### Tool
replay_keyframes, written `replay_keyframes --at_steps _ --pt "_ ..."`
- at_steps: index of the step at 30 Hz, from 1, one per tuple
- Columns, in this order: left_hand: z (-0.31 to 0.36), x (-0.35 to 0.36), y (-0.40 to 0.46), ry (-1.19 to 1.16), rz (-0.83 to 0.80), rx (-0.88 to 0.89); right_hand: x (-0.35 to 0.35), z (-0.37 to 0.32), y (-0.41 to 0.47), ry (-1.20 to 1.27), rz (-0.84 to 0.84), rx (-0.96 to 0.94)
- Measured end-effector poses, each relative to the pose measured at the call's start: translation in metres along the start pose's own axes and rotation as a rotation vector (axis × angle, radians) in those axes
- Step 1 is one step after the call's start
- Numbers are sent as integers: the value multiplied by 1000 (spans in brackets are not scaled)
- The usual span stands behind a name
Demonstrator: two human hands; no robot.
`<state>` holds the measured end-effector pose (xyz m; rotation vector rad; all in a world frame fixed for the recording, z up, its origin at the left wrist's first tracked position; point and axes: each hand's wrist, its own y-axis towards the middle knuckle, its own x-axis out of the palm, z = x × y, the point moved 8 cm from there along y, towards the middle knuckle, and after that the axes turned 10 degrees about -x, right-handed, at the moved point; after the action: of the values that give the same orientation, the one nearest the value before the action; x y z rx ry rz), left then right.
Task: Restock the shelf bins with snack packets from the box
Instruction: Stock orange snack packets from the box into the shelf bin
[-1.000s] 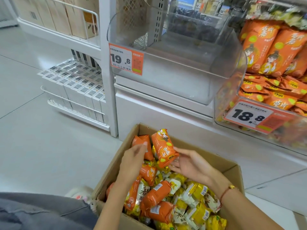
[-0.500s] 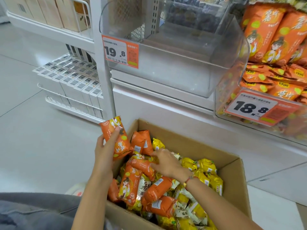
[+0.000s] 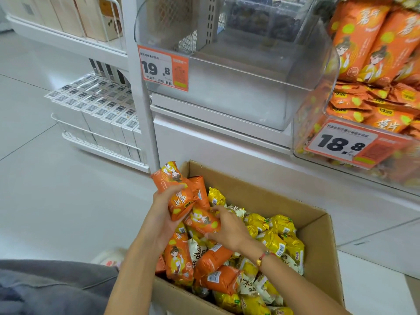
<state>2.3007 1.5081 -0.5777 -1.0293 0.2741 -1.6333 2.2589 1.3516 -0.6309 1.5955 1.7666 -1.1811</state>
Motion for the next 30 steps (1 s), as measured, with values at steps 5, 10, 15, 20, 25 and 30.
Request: replay_keyframes --at_steps 5,10,15,20,25,30 --pt "-8 16 -3 323 -51 1 -47 32 -25 400 35 94" --pt "-19 38 -14 588 -66 -37 -91 58 -74 616 47 188" --pt "1 56 -27 761 41 83 -134 48 -113 753 60 173" --pt "16 94 -47 676 -98 131 -171 28 -141 805 70 133" --pt "37 138 -67 539 -252 258 -219 1 -170 799 133 28" --pt "74 197 -99 423 -373 445 -293 14 -199 777 514 1"
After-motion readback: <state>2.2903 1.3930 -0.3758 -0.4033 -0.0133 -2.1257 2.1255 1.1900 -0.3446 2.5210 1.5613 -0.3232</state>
